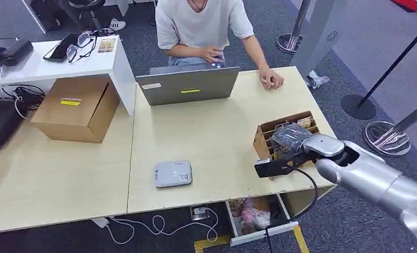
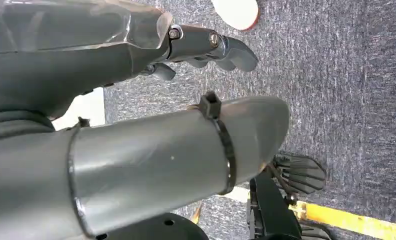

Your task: Pass the card to the sensor for recognition and then transmit it.

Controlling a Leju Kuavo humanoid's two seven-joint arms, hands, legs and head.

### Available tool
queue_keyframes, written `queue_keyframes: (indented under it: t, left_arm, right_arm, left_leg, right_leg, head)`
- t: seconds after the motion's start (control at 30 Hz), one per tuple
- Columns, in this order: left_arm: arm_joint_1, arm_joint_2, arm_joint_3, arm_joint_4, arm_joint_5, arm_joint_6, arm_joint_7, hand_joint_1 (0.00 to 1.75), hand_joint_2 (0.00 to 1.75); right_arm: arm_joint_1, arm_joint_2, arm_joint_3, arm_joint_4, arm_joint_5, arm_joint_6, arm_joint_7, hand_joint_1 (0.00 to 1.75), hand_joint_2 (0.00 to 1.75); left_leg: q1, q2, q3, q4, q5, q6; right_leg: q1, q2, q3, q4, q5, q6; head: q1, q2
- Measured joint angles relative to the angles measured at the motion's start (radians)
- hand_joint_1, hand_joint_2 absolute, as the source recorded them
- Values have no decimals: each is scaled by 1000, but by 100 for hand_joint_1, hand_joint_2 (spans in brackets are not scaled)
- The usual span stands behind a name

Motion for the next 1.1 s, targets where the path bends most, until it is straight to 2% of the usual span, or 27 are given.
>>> queue_keyframes:
  t: [0.1,0.27,0.37,0.43,0.47,0.6,0.8,1.1]
  left_arm:
    - [0,0,0,0,4,0,0,0,0]
    - [0,-1,0,0,7,1,-3,0,0]
    - [2,-1,0,0,10,1,-8,0,0]
    - [3,-1,0,0,13,1,-12,0,0]
    - [4,-1,0,0,13,1,-13,0,0]
    - [8,-2,0,0,12,0,-23,0,0]
    - [8,-2,0,0,-7,0,-30,0,0]
    - [7,-2,0,0,-45,0,-24,0,0]
  right_arm:
    - [3,0,0,0,0,-9,2,150,175]
    - [8,0,0,0,0,-24,5,152,175]
    - [10,0,-1,-3,0,-40,10,159,175]
    - [15,-6,-6,-16,-8,-52,11,175,175]
    - [17,-9,-12,-27,-11,-58,11,175,175]
    - [23,-18,-66,-77,-21,-118,11,175,175]
    - [7,-17,-162,-133,-6,-171,-17,175,175]
    - [-8,20,-241,-151,45,-242,-48,175,175]
  left_leg:
    - [0,0,0,0,0,0]
    - [0,0,0,0,0,0]
    - [0,0,0,0,0,0]
    - [0,0,0,0,0,0]
    - [0,0,0,0,0,0]
    - [0,1,0,0,0,0]
    - [0,0,0,0,0,0]
    - [0,0,0,0,0,0]
  right_leg:
    - [0,0,0,0,0,0]
    - [0,0,0,0,0,0]
    - [0,0,0,0,0,0]
    - [0,0,0,0,0,0]
    - [0,0,0,0,0,0]
    - [0,1,0,0,0,0]
    - [0,0,0,0,0,0]
    - [0,0,0,0,0,0]
  head:
    - [0,0]
    - [0,0]
    - [0,0]
    - [0,0]
    - [0,0]
    - [0,0]
    - [0,0]
    - [0,0]
